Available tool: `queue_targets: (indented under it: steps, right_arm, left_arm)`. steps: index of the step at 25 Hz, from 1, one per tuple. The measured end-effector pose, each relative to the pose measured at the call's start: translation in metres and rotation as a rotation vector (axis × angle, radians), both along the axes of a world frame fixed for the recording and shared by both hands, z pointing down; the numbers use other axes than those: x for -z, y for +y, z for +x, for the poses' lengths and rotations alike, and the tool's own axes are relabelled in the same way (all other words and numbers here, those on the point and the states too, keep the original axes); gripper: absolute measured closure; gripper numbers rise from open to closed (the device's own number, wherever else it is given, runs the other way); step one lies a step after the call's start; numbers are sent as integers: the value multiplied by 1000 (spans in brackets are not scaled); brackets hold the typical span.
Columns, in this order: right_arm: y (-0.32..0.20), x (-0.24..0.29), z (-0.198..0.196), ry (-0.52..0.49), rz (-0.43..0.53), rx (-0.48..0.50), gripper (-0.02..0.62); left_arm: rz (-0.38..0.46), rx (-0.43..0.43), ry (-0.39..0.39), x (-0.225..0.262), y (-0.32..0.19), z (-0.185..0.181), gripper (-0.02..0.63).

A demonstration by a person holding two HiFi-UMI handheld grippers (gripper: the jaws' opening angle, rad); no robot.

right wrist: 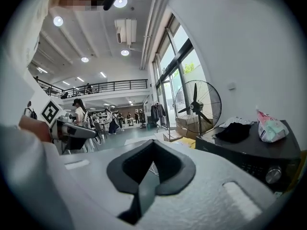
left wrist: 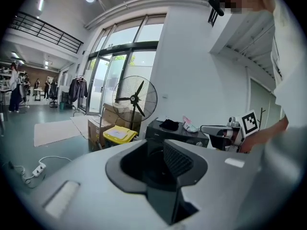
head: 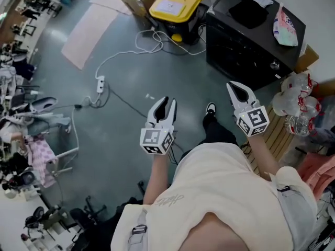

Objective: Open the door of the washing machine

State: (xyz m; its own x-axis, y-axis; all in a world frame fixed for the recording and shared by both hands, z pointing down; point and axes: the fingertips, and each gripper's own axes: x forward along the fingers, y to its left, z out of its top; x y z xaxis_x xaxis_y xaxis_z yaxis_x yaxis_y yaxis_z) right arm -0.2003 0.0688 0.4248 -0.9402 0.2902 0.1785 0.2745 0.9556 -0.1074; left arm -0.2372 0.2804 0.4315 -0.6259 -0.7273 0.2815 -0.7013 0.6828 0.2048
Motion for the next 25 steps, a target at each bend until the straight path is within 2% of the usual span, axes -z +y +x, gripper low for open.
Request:
queue_targets:
  steps: [6, 10, 17, 25]
  right_arm:
    - [-38, -10, -78, 19, 3, -9, 594]
    - [-56, -16, -117, 23, 6, -1, 594]
    - [-93, -4, -136, -14, 15, -75, 594]
    - [-111, -17, -148, 18, 12, -182, 594]
  left_arm:
    - [13, -65, -29, 13, -54, -80, 482]
    - [17, -117, -38, 11, -94, -118, 482]
    - [19, -191, -22, 7, -128, -147, 480]
    - [16, -299, -9, 0, -155, -192, 480]
